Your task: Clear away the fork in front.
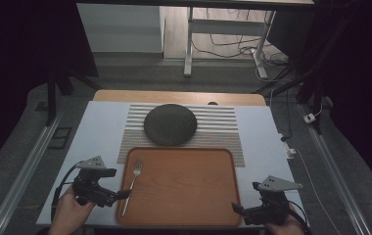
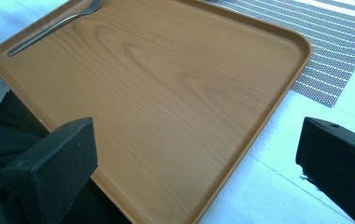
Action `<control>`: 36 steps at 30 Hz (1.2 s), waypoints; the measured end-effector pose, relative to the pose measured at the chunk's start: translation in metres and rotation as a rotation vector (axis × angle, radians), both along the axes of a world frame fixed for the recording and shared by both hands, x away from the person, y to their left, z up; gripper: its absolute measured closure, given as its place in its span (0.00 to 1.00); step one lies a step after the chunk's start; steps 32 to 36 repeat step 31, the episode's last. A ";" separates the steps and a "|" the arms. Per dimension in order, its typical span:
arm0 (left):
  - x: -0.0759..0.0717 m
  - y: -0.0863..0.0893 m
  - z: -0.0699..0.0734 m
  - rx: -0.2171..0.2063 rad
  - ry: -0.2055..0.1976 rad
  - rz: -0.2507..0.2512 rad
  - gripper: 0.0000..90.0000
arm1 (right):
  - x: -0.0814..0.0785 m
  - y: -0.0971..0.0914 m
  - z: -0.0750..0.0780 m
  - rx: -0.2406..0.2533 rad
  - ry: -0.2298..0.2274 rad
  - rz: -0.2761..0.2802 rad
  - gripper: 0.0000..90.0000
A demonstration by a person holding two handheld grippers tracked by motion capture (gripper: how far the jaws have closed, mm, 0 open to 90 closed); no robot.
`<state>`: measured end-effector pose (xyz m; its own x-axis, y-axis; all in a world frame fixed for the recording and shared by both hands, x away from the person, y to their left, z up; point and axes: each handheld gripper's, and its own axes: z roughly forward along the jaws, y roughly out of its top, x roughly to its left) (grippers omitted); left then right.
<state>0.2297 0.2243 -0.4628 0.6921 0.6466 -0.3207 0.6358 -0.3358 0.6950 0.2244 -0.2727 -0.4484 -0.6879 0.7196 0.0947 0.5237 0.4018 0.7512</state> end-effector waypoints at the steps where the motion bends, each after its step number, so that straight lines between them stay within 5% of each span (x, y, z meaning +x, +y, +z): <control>1: -0.002 0.002 0.000 -0.005 0.001 0.006 0.00 | 0.000 0.000 0.000 0.001 0.001 0.001 0.00; 18: -0.032 0.035 -0.010 -0.046 0.003 0.061 0.00 | 0.000 0.000 0.000 0.000 -0.001 -0.004 0.00; 24: -0.039 0.041 -0.017 -0.027 0.021 0.091 0.00 | 0.000 0.000 0.000 -0.001 -0.001 -0.005 0.00; 36: -0.038 0.041 -0.016 -0.025 0.028 0.118 0.00 | 0.000 0.001 0.000 -0.005 -0.003 -0.006 0.00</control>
